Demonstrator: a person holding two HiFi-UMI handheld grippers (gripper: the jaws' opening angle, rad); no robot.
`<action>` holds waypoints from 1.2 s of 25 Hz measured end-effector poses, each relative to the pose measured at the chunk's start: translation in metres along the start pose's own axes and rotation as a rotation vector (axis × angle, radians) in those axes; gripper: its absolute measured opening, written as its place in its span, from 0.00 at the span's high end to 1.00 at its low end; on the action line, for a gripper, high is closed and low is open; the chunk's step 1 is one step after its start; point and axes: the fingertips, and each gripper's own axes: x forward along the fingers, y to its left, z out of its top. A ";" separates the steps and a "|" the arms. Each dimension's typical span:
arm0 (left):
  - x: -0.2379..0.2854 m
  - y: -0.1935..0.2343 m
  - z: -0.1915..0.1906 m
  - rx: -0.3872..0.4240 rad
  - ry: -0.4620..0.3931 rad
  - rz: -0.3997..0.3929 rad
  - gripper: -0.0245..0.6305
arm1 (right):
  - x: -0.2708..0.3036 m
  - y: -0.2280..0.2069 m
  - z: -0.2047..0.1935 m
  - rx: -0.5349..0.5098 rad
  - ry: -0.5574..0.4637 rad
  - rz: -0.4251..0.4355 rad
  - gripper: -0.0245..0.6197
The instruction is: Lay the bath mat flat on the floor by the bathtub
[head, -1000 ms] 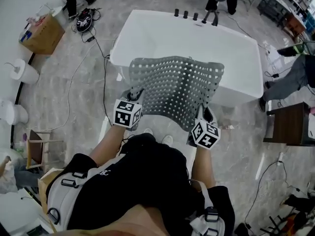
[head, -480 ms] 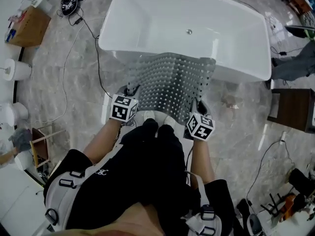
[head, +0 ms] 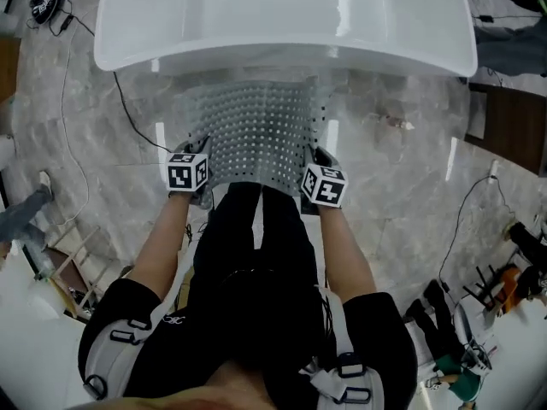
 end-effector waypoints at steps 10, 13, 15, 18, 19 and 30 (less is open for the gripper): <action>0.285 0.098 -0.087 -0.088 0.040 -0.025 0.93 | 0.280 -0.109 -0.081 0.061 0.049 -0.069 0.87; 0.363 0.136 -0.107 -0.114 0.056 -0.024 0.93 | 0.357 -0.147 -0.103 0.131 0.067 -0.086 0.87; 0.399 0.158 -0.115 -0.131 0.082 -0.029 0.90 | 0.394 -0.167 -0.113 0.146 0.085 -0.110 0.87; 0.431 0.185 -0.136 -0.160 0.144 -0.031 0.87 | 0.430 -0.188 -0.129 0.096 0.127 -0.157 0.87; 0.437 0.194 -0.142 -0.152 0.159 -0.012 0.87 | 0.438 -0.197 -0.132 0.076 0.137 -0.173 0.87; 0.410 0.247 -0.176 -0.122 0.214 0.326 0.52 | 0.418 -0.240 -0.142 -0.016 0.205 -0.237 0.68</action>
